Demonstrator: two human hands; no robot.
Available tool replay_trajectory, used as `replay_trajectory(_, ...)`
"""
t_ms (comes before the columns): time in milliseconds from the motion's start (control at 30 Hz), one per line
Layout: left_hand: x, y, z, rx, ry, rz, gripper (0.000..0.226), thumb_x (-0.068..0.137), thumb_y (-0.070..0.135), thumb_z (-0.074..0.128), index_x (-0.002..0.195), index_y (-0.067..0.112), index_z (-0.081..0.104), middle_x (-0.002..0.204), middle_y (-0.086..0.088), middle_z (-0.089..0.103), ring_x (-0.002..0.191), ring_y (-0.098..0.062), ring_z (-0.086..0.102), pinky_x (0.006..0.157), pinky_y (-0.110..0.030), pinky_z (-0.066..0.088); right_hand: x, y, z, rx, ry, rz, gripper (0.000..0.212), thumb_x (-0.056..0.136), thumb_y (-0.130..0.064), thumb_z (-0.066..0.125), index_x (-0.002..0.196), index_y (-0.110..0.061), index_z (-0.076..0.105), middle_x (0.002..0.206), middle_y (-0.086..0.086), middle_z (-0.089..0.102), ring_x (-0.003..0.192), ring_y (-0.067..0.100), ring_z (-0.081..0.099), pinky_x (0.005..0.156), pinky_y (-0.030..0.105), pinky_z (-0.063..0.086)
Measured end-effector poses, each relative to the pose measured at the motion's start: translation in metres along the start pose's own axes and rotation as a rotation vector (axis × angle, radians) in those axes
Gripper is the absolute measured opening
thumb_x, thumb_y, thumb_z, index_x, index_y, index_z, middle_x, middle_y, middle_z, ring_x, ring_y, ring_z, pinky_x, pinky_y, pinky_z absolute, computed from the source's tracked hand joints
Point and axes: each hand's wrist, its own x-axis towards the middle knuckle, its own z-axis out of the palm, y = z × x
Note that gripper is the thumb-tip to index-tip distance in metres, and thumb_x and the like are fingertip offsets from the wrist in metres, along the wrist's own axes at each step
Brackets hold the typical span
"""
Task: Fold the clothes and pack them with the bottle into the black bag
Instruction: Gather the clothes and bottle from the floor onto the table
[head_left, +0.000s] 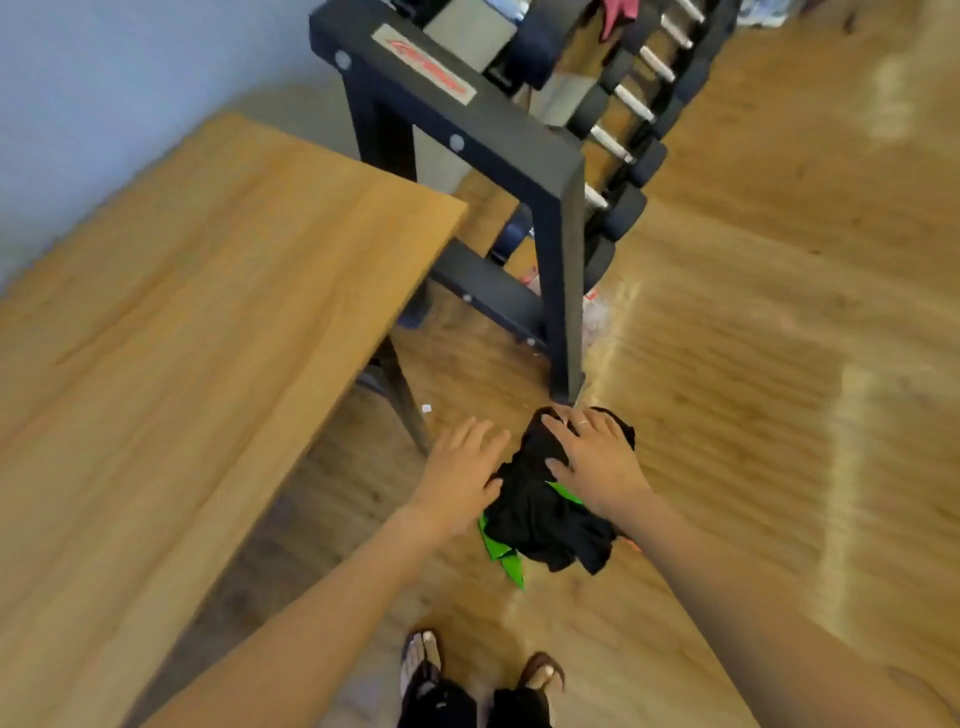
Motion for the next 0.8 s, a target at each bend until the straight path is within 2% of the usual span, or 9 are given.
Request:
replay_trajectory(133, 0.050, 0.000, 0.115, 0.053, -0.098, 0.051, 0.065, 0.095, 0.034, 0.047, 0.150, 0.022, 0.014, 0.156, -0.005, 0.014, 0.145, -0.023, 0.008, 0.114, -0.041, 0.017, 0.008, 0.053, 0.115, 0.025, -0.048, 0.135, 0.059, 0.098, -0.043, 0.040, 0.150, -0.025, 0.018, 0.156, 0.005, 0.021, 0.143, 0.028, 0.015, 0.117, 0.043, 0.010)
replay_trajectory(400, 0.147, -0.019, 0.334, 0.140, -0.206, 0.138, 0.084, 0.091, 0.045, 0.052, 0.150, 0.030, -0.006, 0.159, -0.001, -0.007, 0.146, -0.026, -0.008, 0.114, -0.047, 0.018, 0.050, 0.128, 0.346, 0.047, -0.051, 0.238, 0.065, 0.095, -0.052, 0.040, 0.150, -0.032, 0.012, 0.158, 0.003, 0.012, 0.145, 0.029, 0.007, 0.115, 0.050, 0.004)
replay_trajectory(633, 0.229, -0.046, 0.462, 0.200, -0.172, 0.209, 0.111, 0.074, 0.070, 0.057, 0.142, 0.040, -0.025, 0.153, 0.001, -0.030, 0.140, -0.034, -0.026, 0.107, -0.064, 0.018, 0.113, 0.178, 0.480, 0.083, 0.011, 0.345, 0.074, 0.088, -0.070, 0.031, 0.147, -0.045, -0.005, 0.159, 0.002, -0.009, 0.144, 0.034, -0.012, 0.110, 0.062, -0.003)
replay_trajectory(733, 0.253, -0.054, 0.495, 0.199, -0.135, 0.244, 0.117, 0.069, 0.074, 0.058, 0.140, 0.042, -0.029, 0.151, 0.002, -0.035, 0.138, -0.036, -0.030, 0.106, -0.067, 0.015, 0.138, 0.199, 0.512, 0.095, 0.070, 0.424, 0.072, 0.085, -0.074, 0.022, 0.144, -0.050, -0.010, 0.158, 0.002, -0.016, 0.142, 0.036, -0.018, 0.108, 0.065, -0.005)
replay_trajectory(800, 0.265, -0.056, 0.510, 0.182, -0.115, 0.266, 0.118, 0.068, 0.073, 0.059, 0.139, 0.044, -0.030, 0.151, 0.002, -0.035, 0.138, -0.035, -0.030, 0.107, -0.066, 0.014, 0.151, 0.208, 0.527, 0.149, 0.082, 0.472, 0.071, 0.084, -0.075, 0.021, 0.144, -0.051, -0.007, 0.158, 0.002, -0.016, 0.142, 0.037, -0.018, 0.109, 0.066, -0.001)
